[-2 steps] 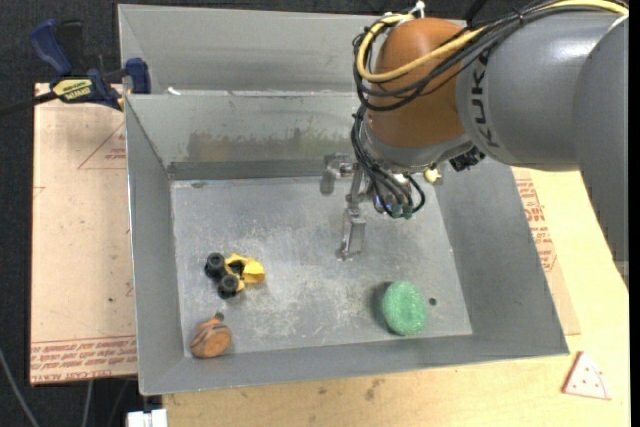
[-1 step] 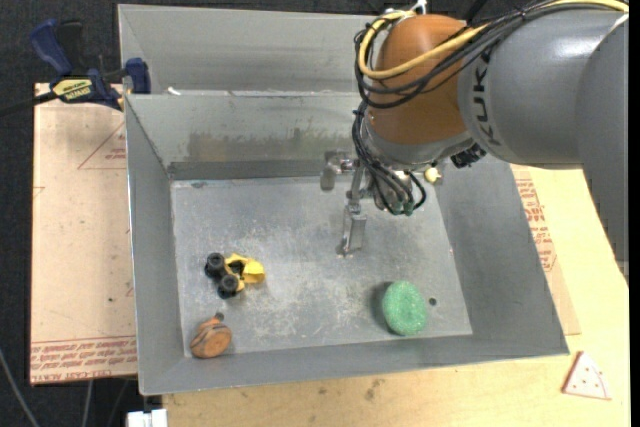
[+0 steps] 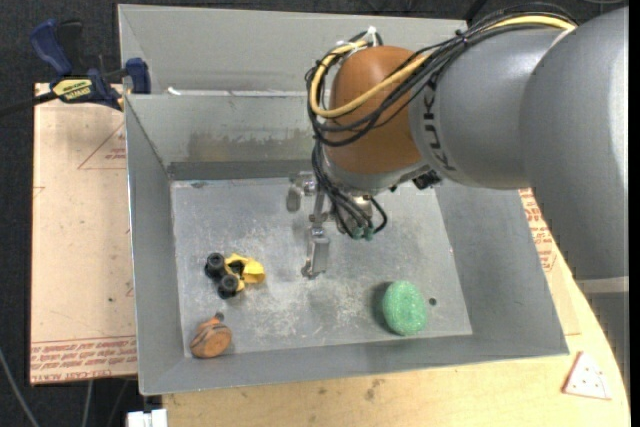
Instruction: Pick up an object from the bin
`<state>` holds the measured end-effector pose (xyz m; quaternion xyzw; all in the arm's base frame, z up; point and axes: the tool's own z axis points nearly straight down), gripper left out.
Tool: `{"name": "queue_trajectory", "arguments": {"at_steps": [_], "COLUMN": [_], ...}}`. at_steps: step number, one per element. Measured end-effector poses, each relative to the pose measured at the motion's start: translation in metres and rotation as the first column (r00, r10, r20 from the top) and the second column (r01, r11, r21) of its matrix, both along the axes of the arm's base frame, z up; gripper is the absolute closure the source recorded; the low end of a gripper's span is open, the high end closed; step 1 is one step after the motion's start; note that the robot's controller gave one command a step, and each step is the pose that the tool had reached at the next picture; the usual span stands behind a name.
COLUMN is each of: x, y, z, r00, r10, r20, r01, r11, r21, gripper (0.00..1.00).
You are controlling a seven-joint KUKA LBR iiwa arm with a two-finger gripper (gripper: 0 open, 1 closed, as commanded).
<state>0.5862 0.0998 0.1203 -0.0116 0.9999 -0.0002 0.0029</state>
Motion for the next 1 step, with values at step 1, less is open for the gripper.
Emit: {"name": "queue_trajectory", "arguments": {"at_steps": [1], "x": [0.0221], "y": [0.0284], "z": [0.0091], "r00": [0.997], "r10": [0.074], "r20": [-0.01], "r01": [-0.074], "r11": [0.997], "r21": [0.004], "gripper": [0.0]}}
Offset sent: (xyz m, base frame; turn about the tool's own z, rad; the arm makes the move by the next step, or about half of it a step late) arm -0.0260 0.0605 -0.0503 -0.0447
